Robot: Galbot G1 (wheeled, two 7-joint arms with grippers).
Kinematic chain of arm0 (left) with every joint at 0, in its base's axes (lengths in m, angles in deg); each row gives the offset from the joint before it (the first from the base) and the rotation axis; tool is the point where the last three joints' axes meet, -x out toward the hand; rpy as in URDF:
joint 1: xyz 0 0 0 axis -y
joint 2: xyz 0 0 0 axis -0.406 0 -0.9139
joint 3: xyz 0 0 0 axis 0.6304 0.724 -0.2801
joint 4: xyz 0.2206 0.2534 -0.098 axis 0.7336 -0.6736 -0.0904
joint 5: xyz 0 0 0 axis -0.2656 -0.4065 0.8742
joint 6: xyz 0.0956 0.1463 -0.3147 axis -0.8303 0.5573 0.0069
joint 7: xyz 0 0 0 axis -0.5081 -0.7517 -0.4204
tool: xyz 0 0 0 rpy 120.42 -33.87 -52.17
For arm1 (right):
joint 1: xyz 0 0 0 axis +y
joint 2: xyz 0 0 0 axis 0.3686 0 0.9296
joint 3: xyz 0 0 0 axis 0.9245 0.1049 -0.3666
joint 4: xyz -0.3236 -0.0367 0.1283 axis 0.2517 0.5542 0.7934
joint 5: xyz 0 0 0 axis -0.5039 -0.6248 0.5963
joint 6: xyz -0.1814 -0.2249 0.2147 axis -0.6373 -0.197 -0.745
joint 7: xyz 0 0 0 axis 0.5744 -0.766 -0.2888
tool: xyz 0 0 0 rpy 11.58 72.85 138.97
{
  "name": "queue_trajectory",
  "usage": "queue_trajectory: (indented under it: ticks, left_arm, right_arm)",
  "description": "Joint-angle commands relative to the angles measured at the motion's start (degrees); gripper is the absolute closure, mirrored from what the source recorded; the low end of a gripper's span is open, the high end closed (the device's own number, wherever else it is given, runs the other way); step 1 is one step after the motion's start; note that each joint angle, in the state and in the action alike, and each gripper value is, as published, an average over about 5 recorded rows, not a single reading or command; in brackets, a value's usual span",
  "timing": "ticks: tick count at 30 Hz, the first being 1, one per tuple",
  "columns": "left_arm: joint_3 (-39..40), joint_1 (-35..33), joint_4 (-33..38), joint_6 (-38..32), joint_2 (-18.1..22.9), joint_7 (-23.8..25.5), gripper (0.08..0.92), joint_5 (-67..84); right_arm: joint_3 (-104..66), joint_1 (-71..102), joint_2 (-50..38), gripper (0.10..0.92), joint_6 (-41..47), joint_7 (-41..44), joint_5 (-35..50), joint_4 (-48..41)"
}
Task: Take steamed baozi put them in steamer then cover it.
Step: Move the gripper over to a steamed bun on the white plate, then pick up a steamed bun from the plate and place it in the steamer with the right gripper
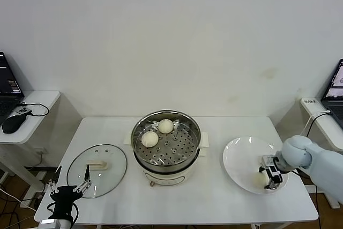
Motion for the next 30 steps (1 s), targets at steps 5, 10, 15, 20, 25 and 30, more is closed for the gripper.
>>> queue_trajectory:
  ticks: [5,10,15,20,25,30]
  left_arm:
    - [0.01,0.09,0.04,0.04,-0.02,-0.01,0.177,0.01]
    - [-0.04,0.20,0.11,-0.01,-0.12,0.00,0.177,0.14]
    - [-0.20,0.22,0.15,-0.11,-0.48,0.01,0.177,0.45]
    - [-0.22,0.39,0.29,-0.14,-0.72,0.02,0.177,0.60]
    - [-0.28,0.70,0.08,-0.12,-0.91,0.04,0.177,0.67]
    - [-0.44,0.82,-0.30,-0.23,-0.83,0.03,0.177,0.81]
  right_arm:
    - [1.16,-4.32,-0.57,0.430,0.01,1.10,1.57,0.23]
    - [5.20,-13.95,-1.42,0.431,0.02,2.87,5.58,1.06]
    - [8.09,-24.97,-1.09,0.431,0.18,3.82,10.24,1.02]
    - [12.99,-36.01,2.39,0.429,1.14,3.73,14.99,0.98]
    - [18.55,-45.52,9.45,0.423,2.31,2.63,18.97,1.02]
    - [24.20,-52.29,18.29,0.423,2.88,0.25,22.30,0.90]
